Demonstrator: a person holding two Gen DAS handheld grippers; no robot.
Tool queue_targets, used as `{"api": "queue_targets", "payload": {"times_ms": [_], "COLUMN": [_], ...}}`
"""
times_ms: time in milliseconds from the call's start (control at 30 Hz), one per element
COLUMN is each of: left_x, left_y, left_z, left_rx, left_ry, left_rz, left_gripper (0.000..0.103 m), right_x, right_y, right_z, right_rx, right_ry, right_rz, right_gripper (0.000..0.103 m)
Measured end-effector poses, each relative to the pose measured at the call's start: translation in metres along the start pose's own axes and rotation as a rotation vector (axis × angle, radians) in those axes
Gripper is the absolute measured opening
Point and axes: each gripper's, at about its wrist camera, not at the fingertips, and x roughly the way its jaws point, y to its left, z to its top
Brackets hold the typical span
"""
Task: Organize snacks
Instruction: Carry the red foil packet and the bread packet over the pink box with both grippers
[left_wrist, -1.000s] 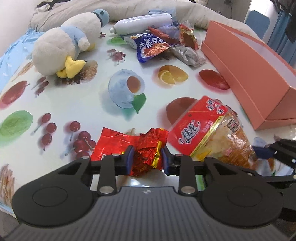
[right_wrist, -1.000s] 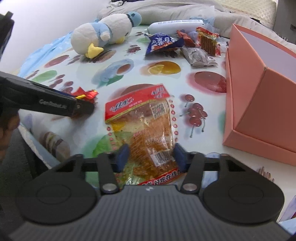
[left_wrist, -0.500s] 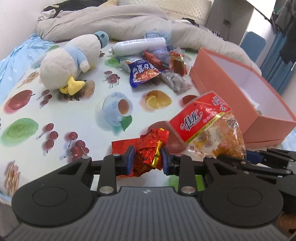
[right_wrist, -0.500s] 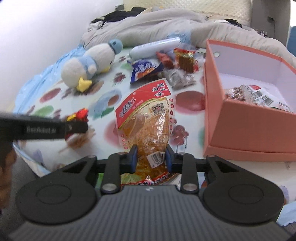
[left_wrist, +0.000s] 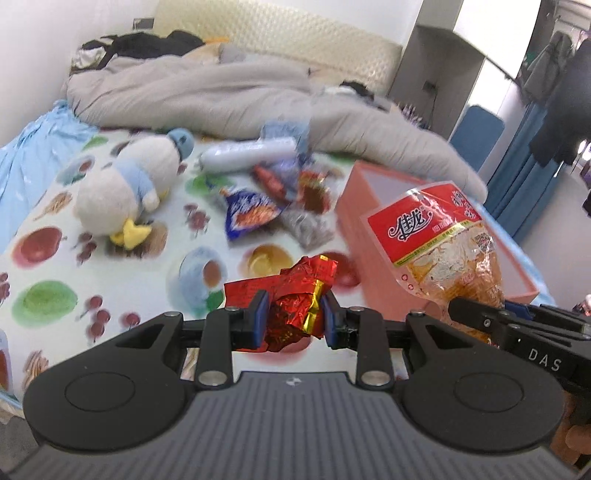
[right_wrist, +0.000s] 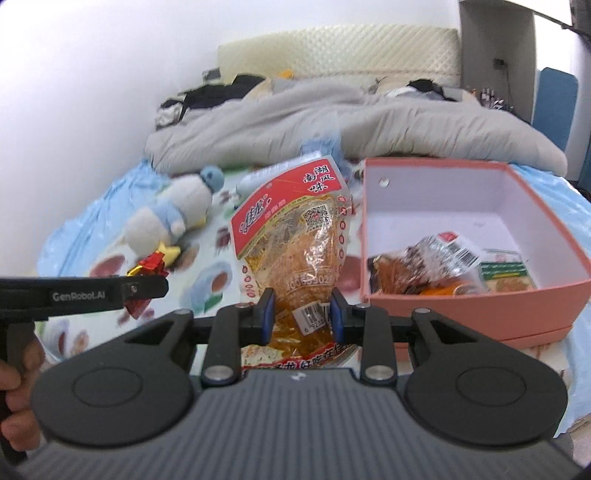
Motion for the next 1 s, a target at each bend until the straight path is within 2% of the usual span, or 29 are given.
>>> {"api": "queue_targets", "payload": {"times_ms": [267,533,800,1000], "left_x": [-0.030,-0.037,-0.016,0.014], "left_y": [-0.044,-0.103,-0.150,-0.177], "left_z": [0.018,0.020,0.016,0.032], "left_rx": [0.039,0.113,0.156,0.173], "left_ry": [-0.057,-0.059,-0.019,0.009], "left_rz": [-0.098,-0.199,-0.230,-0.237], "left_gripper": [0.034,0.034,0.034,0.034], "right_x": [-0.045,-0.080,-0.080,-0.066], "right_y": [-0.017,-0.057,-0.098,-0.123], "right_z": [0.014,0.003,0.002,0.012], "right_rx": [0.034,0.118,0.173,0.187], "right_ry": [-0.084,-0.126,-0.111,-0.096], "right_rz": [-0.069,-0.167,-0.217,-0.219], "right_gripper": [0.033,0.033,0.033,0.033]}}
